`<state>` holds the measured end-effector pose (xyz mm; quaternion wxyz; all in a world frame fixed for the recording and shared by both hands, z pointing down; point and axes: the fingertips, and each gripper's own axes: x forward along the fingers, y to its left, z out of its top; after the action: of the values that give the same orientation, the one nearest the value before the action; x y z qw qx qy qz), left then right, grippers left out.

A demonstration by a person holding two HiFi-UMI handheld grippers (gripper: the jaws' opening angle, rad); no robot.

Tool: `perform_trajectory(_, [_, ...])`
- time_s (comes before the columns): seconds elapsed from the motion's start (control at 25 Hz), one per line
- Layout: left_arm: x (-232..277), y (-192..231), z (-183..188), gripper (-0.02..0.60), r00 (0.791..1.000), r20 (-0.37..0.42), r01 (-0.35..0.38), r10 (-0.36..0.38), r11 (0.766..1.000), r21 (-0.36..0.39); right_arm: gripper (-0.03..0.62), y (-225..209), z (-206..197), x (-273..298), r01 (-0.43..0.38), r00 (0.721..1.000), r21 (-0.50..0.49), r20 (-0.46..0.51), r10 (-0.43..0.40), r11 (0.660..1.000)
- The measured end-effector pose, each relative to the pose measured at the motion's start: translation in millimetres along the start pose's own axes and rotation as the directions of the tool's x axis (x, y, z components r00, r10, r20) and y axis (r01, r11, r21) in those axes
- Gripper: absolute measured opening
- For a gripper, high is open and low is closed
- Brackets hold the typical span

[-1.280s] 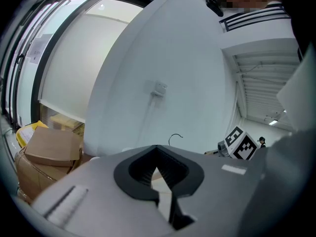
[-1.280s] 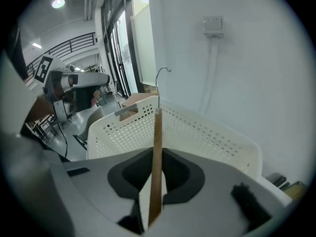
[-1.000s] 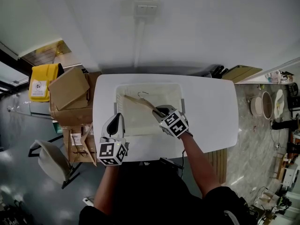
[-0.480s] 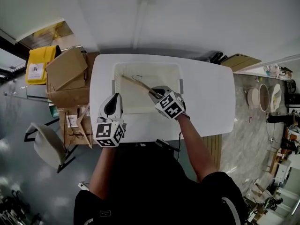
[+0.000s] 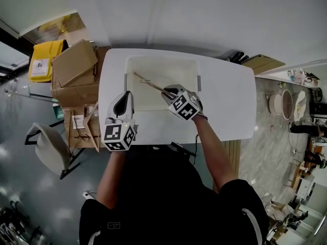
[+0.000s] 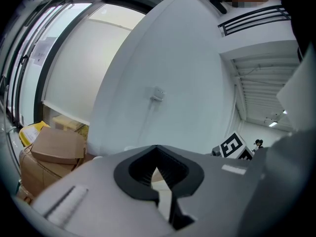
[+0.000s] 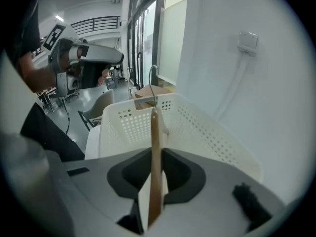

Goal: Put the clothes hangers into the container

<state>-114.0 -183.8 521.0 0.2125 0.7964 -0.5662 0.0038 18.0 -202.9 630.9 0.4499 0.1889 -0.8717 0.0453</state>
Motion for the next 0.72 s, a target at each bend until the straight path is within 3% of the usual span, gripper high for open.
perform_trajectory(0.72, [-19,-2,-3,0.006,1.0,0.009,-0.002,0.003,1.0,-0.016,0.091,22,-6,7,-0.075,0.997,-0.086,-0.043,0.071,0.993])
